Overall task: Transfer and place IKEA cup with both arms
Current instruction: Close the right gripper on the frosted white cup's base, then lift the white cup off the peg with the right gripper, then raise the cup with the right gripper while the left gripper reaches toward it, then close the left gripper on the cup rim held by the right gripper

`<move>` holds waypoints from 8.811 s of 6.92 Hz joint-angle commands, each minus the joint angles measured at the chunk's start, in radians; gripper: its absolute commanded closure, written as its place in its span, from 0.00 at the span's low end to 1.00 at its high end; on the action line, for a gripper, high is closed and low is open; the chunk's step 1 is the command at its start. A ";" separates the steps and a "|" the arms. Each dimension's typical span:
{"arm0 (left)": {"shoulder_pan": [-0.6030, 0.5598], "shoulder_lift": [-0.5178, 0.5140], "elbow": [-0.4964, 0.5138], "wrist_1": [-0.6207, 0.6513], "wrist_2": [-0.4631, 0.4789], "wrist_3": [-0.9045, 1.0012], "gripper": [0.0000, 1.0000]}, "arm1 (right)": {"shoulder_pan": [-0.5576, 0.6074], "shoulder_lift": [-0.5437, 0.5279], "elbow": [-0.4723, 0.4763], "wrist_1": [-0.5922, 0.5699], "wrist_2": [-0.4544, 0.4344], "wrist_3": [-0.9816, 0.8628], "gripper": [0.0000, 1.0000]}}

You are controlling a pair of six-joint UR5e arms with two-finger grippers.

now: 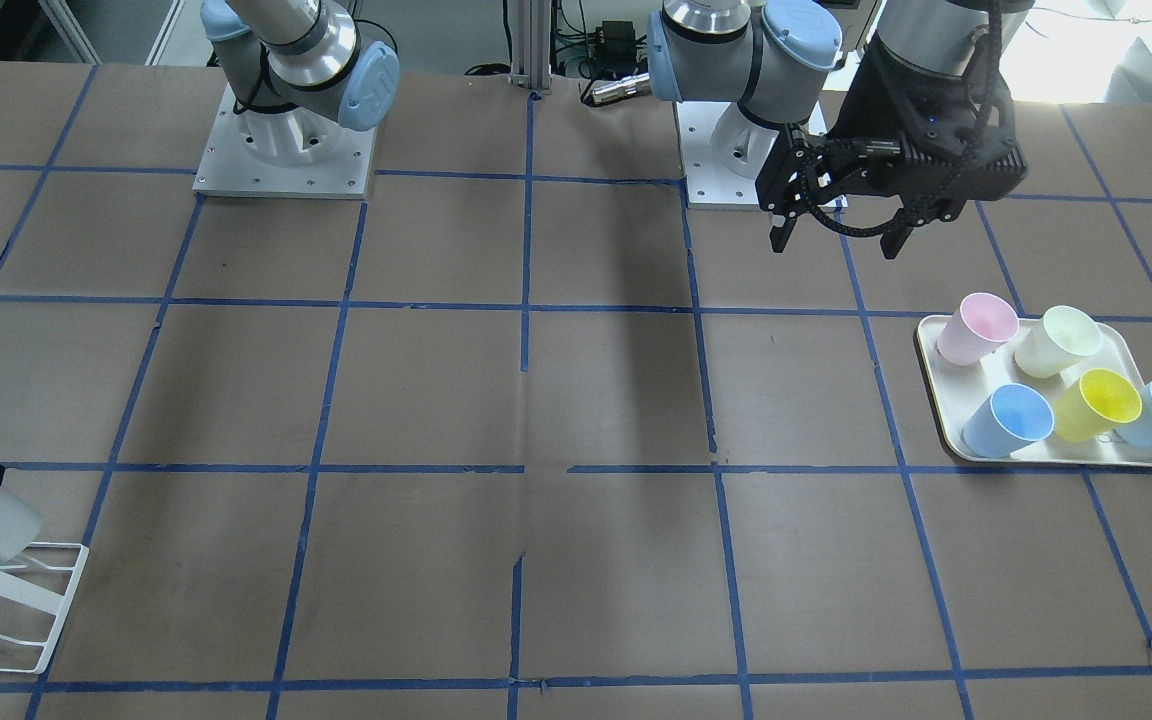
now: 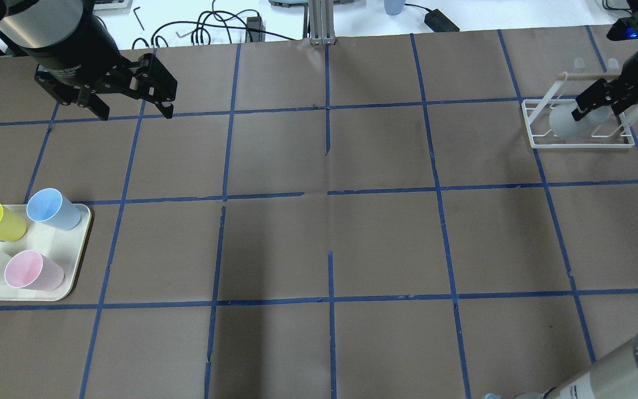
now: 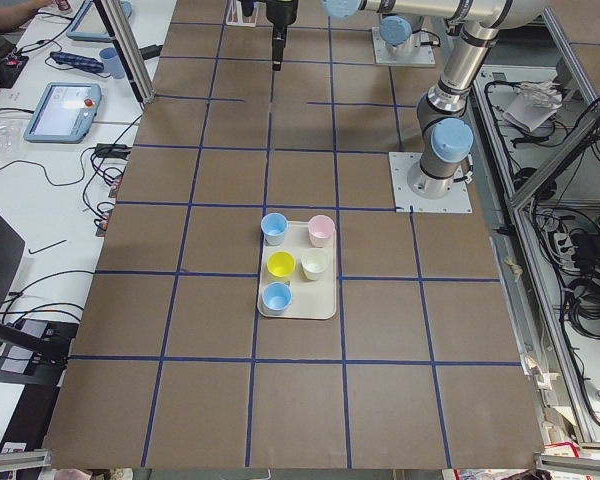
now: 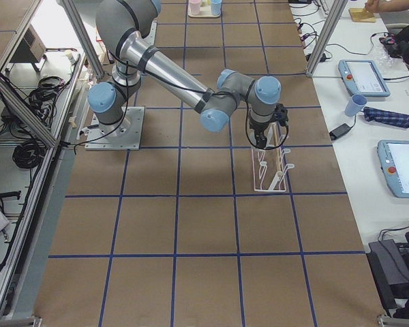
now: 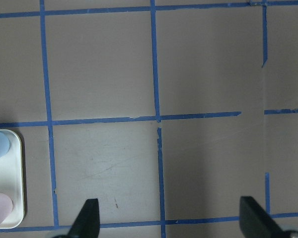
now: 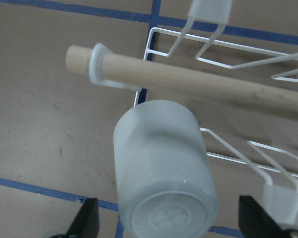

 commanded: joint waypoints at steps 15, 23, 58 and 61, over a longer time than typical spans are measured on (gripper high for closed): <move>0.003 0.000 0.005 0.002 -0.003 0.000 0.00 | 0.003 -0.131 -0.028 0.177 -0.022 0.006 0.54; 0.006 0.012 -0.018 -0.008 -0.124 0.002 0.00 | -0.003 -0.450 -0.165 0.683 -0.161 0.037 0.53; -0.173 -0.190 -0.471 0.523 -1.841 0.201 0.12 | 0.206 -0.399 -0.137 1.549 0.946 0.201 0.40; -0.176 -0.207 -0.443 0.523 -1.843 0.201 0.32 | 0.206 -0.399 -0.137 1.549 0.943 0.201 0.39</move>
